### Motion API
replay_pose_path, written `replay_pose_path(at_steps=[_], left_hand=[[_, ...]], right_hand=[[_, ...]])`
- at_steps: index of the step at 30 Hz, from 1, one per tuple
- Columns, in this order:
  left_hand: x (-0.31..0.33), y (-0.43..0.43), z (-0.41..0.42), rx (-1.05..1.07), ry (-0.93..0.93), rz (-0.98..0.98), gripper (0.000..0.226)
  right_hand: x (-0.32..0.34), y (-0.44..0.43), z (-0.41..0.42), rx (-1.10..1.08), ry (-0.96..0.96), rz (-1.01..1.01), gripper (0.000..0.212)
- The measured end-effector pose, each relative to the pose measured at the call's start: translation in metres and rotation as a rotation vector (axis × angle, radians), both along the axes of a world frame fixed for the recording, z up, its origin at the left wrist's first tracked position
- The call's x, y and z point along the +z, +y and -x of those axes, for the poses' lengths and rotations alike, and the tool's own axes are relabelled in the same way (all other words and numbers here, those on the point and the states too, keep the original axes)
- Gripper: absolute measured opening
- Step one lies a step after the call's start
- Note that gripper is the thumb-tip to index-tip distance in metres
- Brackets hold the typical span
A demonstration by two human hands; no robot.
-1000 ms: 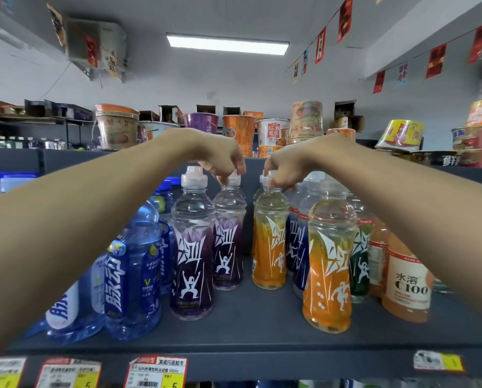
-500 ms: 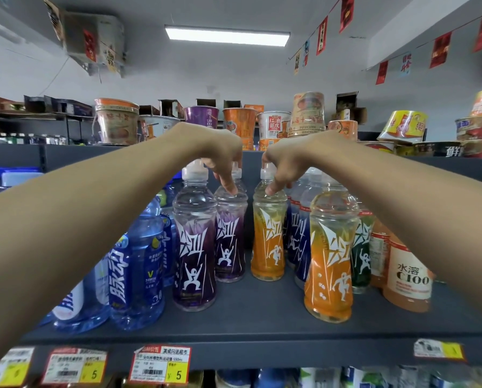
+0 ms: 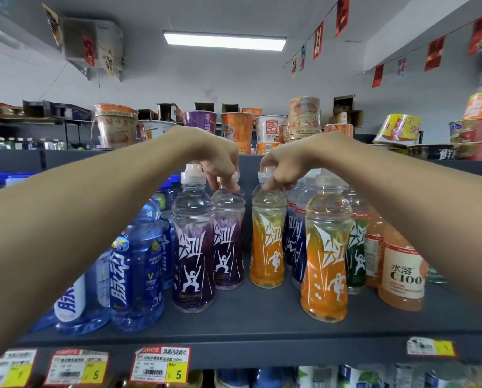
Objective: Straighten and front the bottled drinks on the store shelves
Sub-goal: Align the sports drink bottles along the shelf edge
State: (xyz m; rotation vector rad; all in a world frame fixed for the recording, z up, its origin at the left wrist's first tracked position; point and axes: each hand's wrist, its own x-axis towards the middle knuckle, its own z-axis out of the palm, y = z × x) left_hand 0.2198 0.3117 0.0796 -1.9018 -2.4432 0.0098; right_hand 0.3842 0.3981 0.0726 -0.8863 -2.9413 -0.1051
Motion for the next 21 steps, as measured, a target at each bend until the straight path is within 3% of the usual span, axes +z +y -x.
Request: replay_pose_path(at_steps=[7, 11, 14, 18, 21], left_hand=[[-0.003, -0.007, -0.007, -0.028, 0.016, -0.019, 0.057], [-0.007, -0.022, -0.012, -0.056, 0.164, -0.082, 0.070], [0.000, -0.050, -0.016, -0.063, 0.217, -0.058, 0.070], [0.004, -0.082, -0.020, -0.012, 0.263, -0.088, 0.090], [-0.002, -0.093, -0.022, 0.003, 0.306, -0.077, 0.091]], right_hand=[[0.000, -0.011, -0.006, -0.001, -0.025, -0.050, 0.083], [-0.001, -0.015, -0.014, -0.001, -0.051, -0.086, 0.083], [0.005, -0.022, -0.030, 0.025, -0.048, -0.192, 0.079], [0.007, -0.029, -0.052, 0.070, -0.059, -0.335, 0.076], [-0.002, -0.030, -0.064, 0.079, -0.073, -0.358, 0.065]])
